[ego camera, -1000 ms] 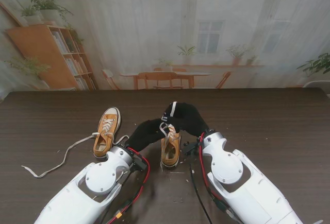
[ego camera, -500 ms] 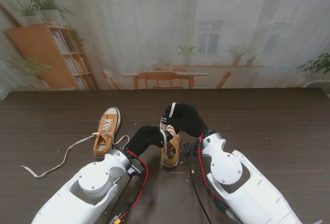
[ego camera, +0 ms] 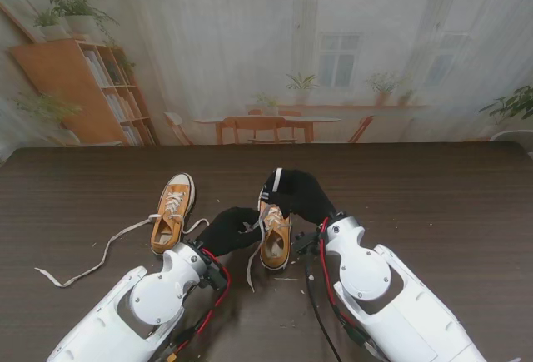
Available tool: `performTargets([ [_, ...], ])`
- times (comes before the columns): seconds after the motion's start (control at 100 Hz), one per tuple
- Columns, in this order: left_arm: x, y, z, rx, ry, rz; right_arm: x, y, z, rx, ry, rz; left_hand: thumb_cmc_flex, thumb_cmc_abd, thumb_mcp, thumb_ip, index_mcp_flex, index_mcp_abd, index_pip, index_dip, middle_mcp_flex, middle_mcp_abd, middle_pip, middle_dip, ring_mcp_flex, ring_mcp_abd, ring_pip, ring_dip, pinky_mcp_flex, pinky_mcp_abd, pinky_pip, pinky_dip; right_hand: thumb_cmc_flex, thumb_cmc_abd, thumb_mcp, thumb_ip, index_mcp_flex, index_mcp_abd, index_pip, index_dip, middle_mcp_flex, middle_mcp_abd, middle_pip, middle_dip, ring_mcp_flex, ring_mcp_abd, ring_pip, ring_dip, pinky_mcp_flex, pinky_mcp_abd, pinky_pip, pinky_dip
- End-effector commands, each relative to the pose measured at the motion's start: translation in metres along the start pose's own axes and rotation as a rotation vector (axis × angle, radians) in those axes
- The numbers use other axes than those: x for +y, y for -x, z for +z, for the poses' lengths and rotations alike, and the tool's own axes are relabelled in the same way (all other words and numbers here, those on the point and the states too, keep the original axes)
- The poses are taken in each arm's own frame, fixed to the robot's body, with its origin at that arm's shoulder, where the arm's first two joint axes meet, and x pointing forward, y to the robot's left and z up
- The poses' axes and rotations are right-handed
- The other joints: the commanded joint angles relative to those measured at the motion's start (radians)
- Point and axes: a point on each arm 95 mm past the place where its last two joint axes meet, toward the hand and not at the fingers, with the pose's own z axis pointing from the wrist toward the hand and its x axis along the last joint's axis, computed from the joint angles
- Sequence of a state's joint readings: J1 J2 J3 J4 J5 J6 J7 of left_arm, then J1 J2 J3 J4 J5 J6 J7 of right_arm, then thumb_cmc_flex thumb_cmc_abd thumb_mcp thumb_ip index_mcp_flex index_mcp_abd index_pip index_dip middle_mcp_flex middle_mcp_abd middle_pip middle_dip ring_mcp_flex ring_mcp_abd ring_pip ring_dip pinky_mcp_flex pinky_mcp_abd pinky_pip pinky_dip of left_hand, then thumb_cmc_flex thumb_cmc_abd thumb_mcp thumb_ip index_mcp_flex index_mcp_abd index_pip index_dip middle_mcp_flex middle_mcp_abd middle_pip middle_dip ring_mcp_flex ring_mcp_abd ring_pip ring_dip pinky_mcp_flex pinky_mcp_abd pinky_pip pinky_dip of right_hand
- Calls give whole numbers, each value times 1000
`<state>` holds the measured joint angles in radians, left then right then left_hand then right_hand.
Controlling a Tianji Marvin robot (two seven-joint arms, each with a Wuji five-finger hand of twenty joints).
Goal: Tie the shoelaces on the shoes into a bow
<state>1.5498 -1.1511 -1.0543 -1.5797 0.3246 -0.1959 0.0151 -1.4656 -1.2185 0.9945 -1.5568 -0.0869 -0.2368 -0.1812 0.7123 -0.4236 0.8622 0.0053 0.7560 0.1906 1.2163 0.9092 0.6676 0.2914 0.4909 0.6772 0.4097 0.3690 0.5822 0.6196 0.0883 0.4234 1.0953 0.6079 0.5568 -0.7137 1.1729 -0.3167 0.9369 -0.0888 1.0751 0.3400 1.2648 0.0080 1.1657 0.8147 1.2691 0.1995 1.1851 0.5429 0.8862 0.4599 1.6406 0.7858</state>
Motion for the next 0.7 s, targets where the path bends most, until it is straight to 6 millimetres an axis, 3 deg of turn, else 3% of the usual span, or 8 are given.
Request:
performTargets([
  [0.0, -7, 3, -1, 2, -30, 22, 0, 0, -1, -1, -10, -2, 35, -23, 51, -13, -68, -103, -37, -21, -24, -17, -27, -29, -25, -14, -10, -16, 0, 8, 0, -11, 48, 21, -16, 27, -8, -58, 20, 33, -9, -28, 14, 0, 17, 3, 11, -2, -4, -21, 25, 8],
  [0.11, -14, 7, 0, -8, -114, 199, 2, 1, 0, -3, -2, -1, 101, 37, -120, -8, -91, -95, -57, -36, -31, -24, -12, -43, -14, -16, 7, -11, 13, 5, 14, -6, 51, 19, -15, 27, -8, -59, 21, 34, -9, -26, 14, 0, 14, 3, 9, -2, -7, -21, 23, 8],
  [0.17, -17, 10, 0, -16, -130, 240, 3, 2, 0, -5, 3, -4, 155, 76, -271, 20, -111, -111, -87, -63, -50, -35, -17, -65, -19, -26, 16, -17, 14, -12, 23, -8, 51, 20, -14, 27, -9, -60, 21, 34, -13, -29, 13, 0, 11, 2, 7, -3, -9, -21, 22, 7],
  [0.41, -23, 8, -2, -19, -135, 286, 12, 7, -1, -31, 21, 178, 409, 226, -733, -21, -131, -143, -191, -207, -75, -78, -16, -107, -13, -58, 38, -27, 28, -45, 48, 2, 39, 20, 11, 21, -11, -111, 39, 86, -38, -34, 35, 19, -26, -17, 12, 8, -50, -43, 7, 14],
  [0.54, -23, 6, -1, -8, -128, 277, 17, 8, 0, -47, 31, 241, 416, 245, -773, -27, -126, -159, -197, -224, -77, -81, -19, -112, -14, -64, 39, -28, 29, -49, 52, 4, 23, 17, 39, 12, -10, -123, 44, 140, -50, -39, 50, 36, -35, -26, 28, 17, -51, -61, 14, 25],
  [0.6, -22, 5, 1, -9, -127, 222, 19, 9, 0, -67, 42, 237, 410, 230, -766, -8, -115, -158, -187, -225, -76, -72, -27, -119, -18, -56, 34, -31, 23, -49, 48, 2, 22, 20, 41, 11, -11, -123, 42, 145, -52, -42, 52, 38, -34, -31, 28, 17, -50, -62, 14, 25],
  [0.65, -20, 4, 2, -15, -132, 161, 19, 10, 1, -88, 58, 234, 387, 210, -721, 0, -114, -148, -171, -221, -77, -65, -31, -124, -21, -49, 32, -30, 18, -43, 46, 1, 21, 21, 41, 10, -12, -124, 43, 150, -52, -43, 53, 38, -31, -33, 28, 17, -45, -65, 14, 25],
  [0.69, -19, 3, 3, -21, -142, 109, 20, 12, 2, -103, 69, 247, 327, 163, -586, -11, -114, -133, -136, -198, -77, -50, -37, -126, -25, -39, 28, -30, 11, -34, 40, -2, 23, 20, 41, 10, -13, -118, 43, 153, -52, -41, 52, 38, -31, -30, 27, 16, -42, -65, 13, 24],
])
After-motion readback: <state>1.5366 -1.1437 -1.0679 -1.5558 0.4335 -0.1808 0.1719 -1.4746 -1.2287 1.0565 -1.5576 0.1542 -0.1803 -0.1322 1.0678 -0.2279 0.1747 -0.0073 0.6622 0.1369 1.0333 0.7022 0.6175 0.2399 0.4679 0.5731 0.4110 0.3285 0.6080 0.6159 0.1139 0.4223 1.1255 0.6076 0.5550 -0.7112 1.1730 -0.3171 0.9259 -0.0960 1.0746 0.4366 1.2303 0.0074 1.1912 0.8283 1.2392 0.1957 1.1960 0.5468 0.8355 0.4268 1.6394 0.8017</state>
